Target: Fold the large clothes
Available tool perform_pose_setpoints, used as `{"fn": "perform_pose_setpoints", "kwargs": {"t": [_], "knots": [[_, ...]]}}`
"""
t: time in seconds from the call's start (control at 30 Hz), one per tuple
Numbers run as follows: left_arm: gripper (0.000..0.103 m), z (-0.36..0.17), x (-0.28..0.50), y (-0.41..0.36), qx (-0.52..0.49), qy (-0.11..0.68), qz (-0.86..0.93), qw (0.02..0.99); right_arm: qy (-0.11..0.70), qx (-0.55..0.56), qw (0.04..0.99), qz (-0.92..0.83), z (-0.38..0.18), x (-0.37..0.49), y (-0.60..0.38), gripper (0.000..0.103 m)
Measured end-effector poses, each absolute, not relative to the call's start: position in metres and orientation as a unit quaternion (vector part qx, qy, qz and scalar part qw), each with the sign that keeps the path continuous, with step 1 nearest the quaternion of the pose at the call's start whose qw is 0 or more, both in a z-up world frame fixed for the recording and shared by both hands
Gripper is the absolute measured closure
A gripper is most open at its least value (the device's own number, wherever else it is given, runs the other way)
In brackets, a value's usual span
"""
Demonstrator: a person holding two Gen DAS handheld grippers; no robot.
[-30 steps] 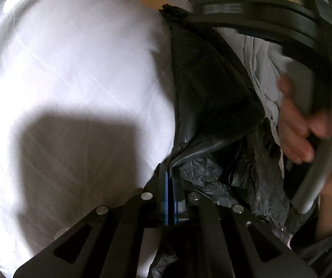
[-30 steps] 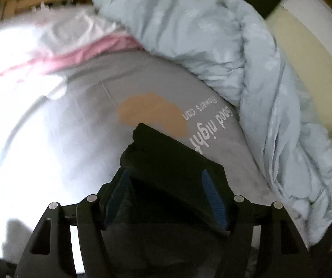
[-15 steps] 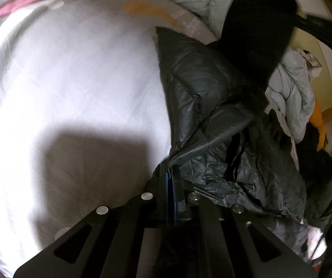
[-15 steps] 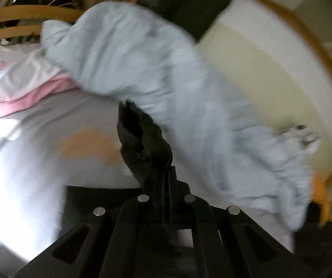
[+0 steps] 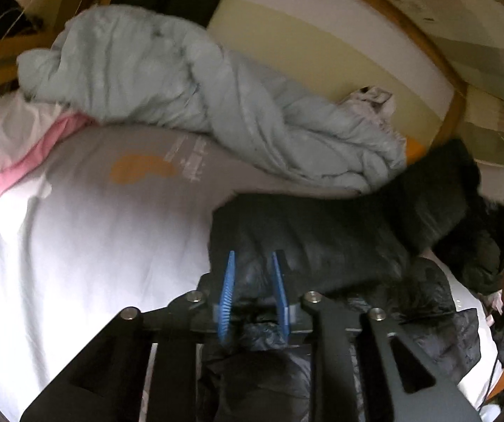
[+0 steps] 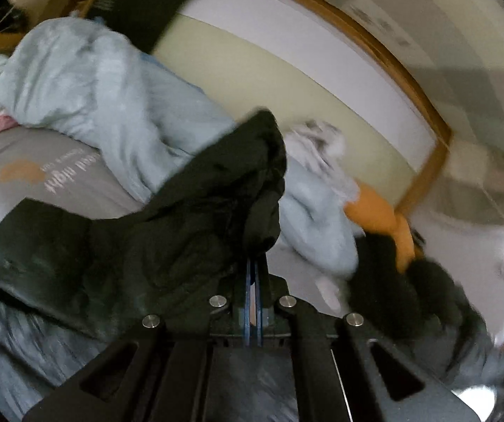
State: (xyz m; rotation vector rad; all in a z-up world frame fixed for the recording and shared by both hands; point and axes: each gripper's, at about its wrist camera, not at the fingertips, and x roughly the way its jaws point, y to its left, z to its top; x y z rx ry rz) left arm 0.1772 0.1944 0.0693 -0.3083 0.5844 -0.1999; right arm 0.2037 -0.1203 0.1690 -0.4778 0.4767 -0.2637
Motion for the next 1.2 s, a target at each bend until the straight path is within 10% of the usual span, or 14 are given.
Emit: {"fn": "perform_pose_setpoints", "kwargs": {"t": [0.5,0.67,0.77,1.2], "knots": [[0.077,0.028,0.184,0.154,-0.077,0.361,-0.104,0.924,0.392,-0.084,0.908,-0.117,0.081,0.166,-0.284,0.1],[0.077,0.007,0.193,0.142,-0.046,0.399,-0.08,0.912,0.406,-0.028,0.904,-0.133,0.063,0.164,-0.311,0.075],[0.072,-0.009,0.2,0.14,-0.014,0.435,-0.037,0.9,0.415,-0.018,0.899,-0.143,0.057,0.162,-0.326,0.04],[0.073,0.013,0.182,0.134,-0.006,0.376,-0.051,0.925,0.419,0.051,0.896,-0.136,0.04,0.157,-0.364,0.04]]}}
